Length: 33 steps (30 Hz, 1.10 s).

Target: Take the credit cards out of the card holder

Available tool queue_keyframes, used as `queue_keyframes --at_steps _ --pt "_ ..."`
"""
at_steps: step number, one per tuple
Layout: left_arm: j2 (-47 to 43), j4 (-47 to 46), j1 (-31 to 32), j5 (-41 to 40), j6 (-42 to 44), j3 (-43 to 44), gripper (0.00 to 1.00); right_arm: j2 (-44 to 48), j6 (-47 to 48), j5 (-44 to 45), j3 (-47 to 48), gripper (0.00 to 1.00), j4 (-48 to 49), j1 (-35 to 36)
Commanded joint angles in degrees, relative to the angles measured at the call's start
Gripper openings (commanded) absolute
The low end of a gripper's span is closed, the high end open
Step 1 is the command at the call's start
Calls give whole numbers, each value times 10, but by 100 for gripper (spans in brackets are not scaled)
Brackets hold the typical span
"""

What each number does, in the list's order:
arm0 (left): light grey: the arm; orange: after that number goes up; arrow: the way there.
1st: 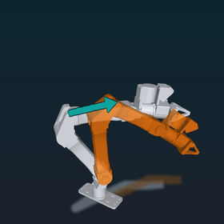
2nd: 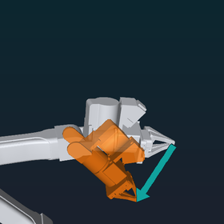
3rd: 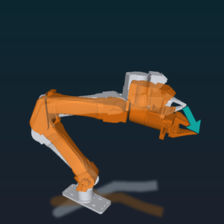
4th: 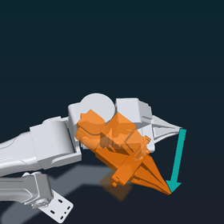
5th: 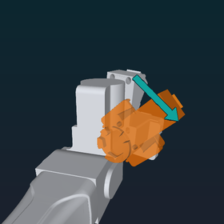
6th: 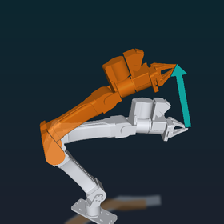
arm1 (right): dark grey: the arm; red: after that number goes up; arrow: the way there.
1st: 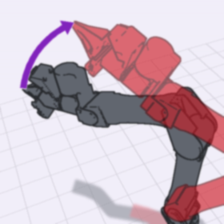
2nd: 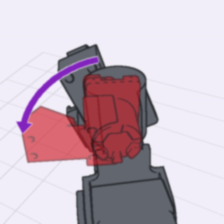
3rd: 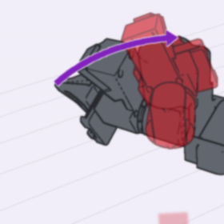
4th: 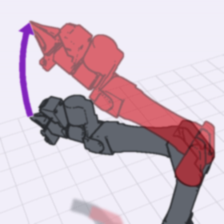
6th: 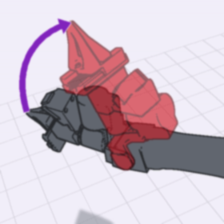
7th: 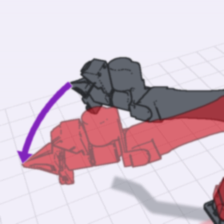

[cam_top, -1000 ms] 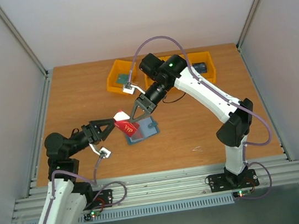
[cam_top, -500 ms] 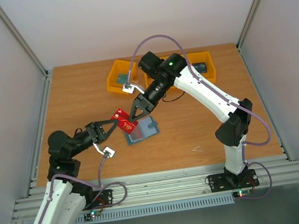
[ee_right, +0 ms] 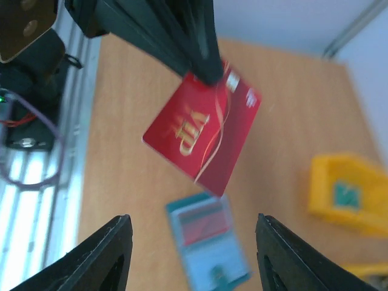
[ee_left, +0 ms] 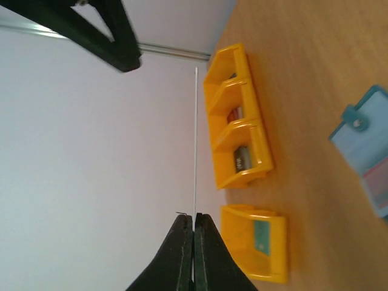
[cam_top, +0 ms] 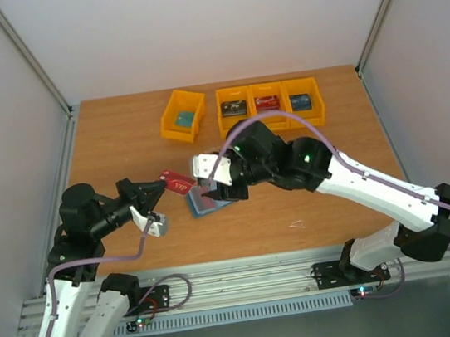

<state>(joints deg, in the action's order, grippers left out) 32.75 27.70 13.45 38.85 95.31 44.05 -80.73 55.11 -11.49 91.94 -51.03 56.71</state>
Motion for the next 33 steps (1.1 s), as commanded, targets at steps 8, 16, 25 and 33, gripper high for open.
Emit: queue_keyframes --at_steps 8,16,25,33 --pt "9 52 5 -21 -143 29 0 7 294 58 -141 53 344 88" --pt "10 43 5 -15 -176 29 0 -21 312 92 -133 31 356 88" --pt "7 38 6 -12 -183 28 0 -26 322 174 -135 24 322 80" --pt "7 16 6 7 -212 29 0 -19 275 184 -121 1 319 75"
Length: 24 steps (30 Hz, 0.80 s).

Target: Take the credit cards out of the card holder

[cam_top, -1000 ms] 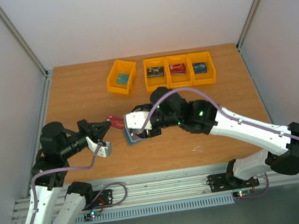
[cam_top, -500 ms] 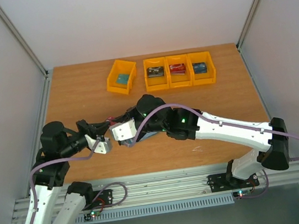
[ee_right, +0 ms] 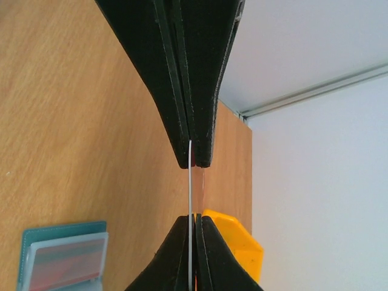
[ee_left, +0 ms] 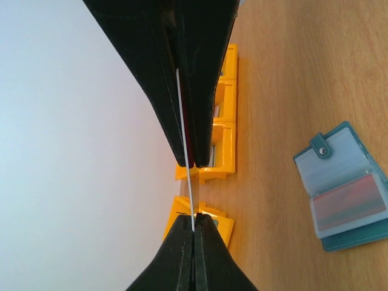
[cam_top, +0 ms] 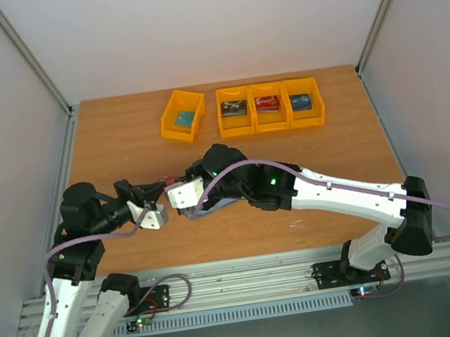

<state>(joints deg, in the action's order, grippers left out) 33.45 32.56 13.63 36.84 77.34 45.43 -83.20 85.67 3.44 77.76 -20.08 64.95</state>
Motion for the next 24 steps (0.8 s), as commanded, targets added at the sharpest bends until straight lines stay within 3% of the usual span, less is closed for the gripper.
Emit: queue_keyframes --at_steps 1,3,4,5,8,10,12,14,18,21,24 --pt "-4 -51 4 34 -40 12 3 12 -44 29 21 1 15 -12" --pt "-14 -125 4 41 -124 -4 52 32 -88 -13 23 1 23 -30" --pt "-20 -185 4 41 -172 -21 69 43 -118 -49 28 1 22 -43" --pt "-23 -223 4 44 -255 -30 74 54 -159 -92 33 1 17 -57" --pt "-24 -286 3 90 -396 -32 75 83 -249 -235 44 1 16 -98" --pt "-19 -364 3 139 -550 -37 75 96 -287 -310 41 1 32 -111" --pt "-7 -438 3 184 -677 -42 74 101 -313 -358 41 1 44 -117" --pt "0 -461 4 189 -747 -34 74 101 -333 -395 42 1 51 -121" --pt "3 -474 4 114 -786 -13 68 99 -357 -462 44 1 55 -127" --pt "5 -483 4 184 -785 -2 57 94 -365 -471 51 1 51 -127" --pt "4 -468 4 214 -772 3 33 93 -364 -470 56 1 46 -129"
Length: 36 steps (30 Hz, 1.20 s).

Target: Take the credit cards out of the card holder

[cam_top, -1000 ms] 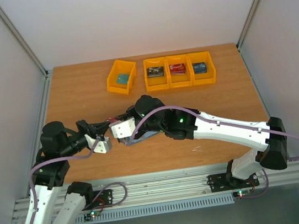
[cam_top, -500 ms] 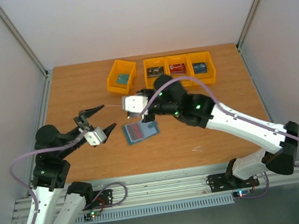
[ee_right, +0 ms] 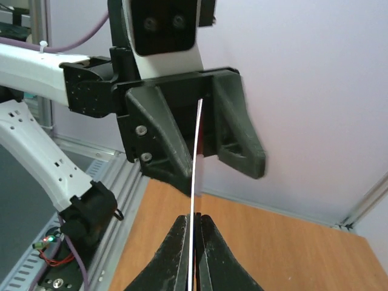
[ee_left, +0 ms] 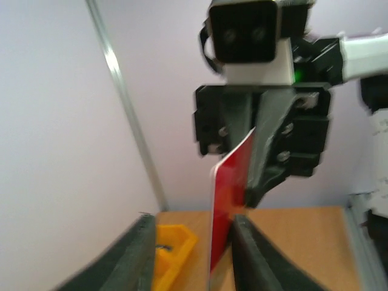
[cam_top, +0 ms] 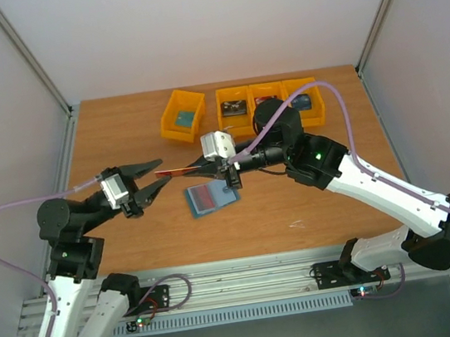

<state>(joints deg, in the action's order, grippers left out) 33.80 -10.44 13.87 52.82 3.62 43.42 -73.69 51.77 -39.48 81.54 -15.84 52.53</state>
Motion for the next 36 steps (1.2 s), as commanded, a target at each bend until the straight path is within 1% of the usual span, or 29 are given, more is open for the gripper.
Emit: queue_keyframes --at_steps 1,3,4,6,7,8,9,10,11,12,13,14,16,19,22,25,28,31,36 --pt "-1 -33 1 51 -22 24 23 -2 -26 -42 19 1 4 -5" --pt "-2 -26 2 46 1 24 4 -2 -27 -43 21 1 3 -7" --pt "-3 -23 2 41 6 25 1 -2 -27 -42 23 1 1 -7" --pt "-4 -14 1 30 16 26 0 -2 -21 -33 27 1 -13 -9" --pt "-3 -4 2 17 23 27 0 -3 -14 -15 32 11 -27 -9" --pt "-4 9 1 -1 39 26 0 -2 -4 7 39 27 -44 -9" --pt "-4 28 2 -26 54 24 0 -1 7 36 49 37 -62 -9" --pt "-4 51 2 -44 84 23 0 1 26 62 56 42 -81 -9" --pt "-5 77 1 -55 116 22 0 1 47 85 65 43 -102 -8" --pt "-6 97 1 -63 177 22 0 -1 68 110 76 43 -124 -5" --pt "-5 124 2 -74 219 23 0 -6 99 135 89 43 -151 1" --pt "-5 140 2 -85 245 25 0 -12 123 165 100 43 -183 9" --pt "1 164 2 -105 296 30 0 -24 164 219 115 43 -212 30" --pt "4 188 2 -124 357 37 0 -33 215 273 115 44 -216 54" --pt "4 202 2 -117 374 43 0 -44 245 306 118 45 -205 69" --pt "7 215 3 -98 380 47 0 -59 274 311 132 45 -205 77" --pt "8 226 3 -79 378 49 0 -77 292 324 144 40 -209 83" --pt "8 246 4 -71 388 53 0 -80 290 320 143 37 -205 83" --pt "12 269 4 -93 399 51 0 -72 279 295 149 34 -212 83"
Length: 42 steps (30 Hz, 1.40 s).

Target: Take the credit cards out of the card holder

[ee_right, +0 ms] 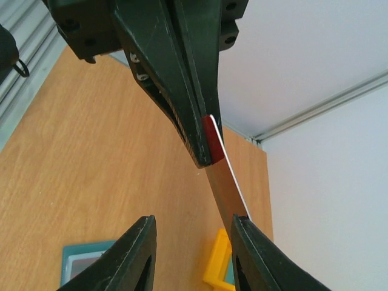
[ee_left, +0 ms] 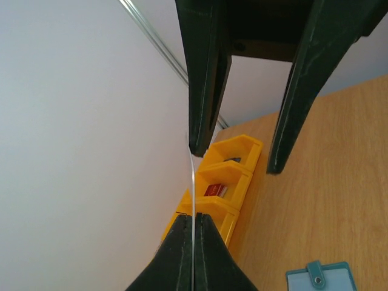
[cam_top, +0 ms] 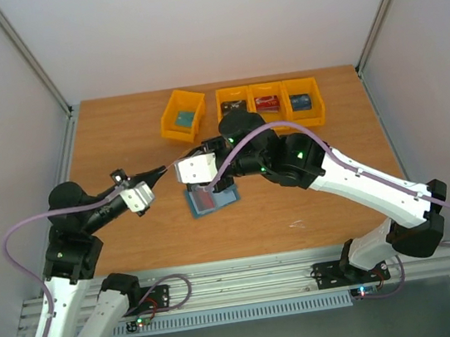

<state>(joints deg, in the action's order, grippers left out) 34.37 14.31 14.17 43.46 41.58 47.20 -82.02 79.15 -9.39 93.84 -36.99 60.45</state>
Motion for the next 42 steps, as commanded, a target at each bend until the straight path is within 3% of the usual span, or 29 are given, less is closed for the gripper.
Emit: queue_keyframes --at_steps 1,13,24,28,29,30,31,32,33,37,42 --pt "7 24 0 -3 18 13 0 16 4 -16 25 34 0 4" --pt "5 33 0 23 14 12 0 -13 21 15 22 34 -3 4" --pt "6 40 0 30 20 15 0 -38 21 31 44 4 -30 4" --pt "5 38 0 24 18 8 1 -38 18 45 46 1 -34 3" --pt "4 33 0 18 12 4 20 -37 17 53 45 1 -33 1" --pt "3 27 0 13 0 -2 51 -36 15 62 42 1 -28 -6" --pt "1 20 0 4 -8 -9 87 -34 15 69 37 1 -24 -16" --pt "0 6 0 -11 -23 -19 98 -32 13 78 30 1 -20 -30" --pt "-1 -17 -1 -32 -45 -31 99 -29 10 84 19 1 -15 -47" --pt "-1 -85 -8 -139 -274 -75 99 -19 -8 91 -26 1 -1 -158" --pt "-9 -93 -47 -221 -534 -137 99 -31 37 88 -95 1 48 -289"
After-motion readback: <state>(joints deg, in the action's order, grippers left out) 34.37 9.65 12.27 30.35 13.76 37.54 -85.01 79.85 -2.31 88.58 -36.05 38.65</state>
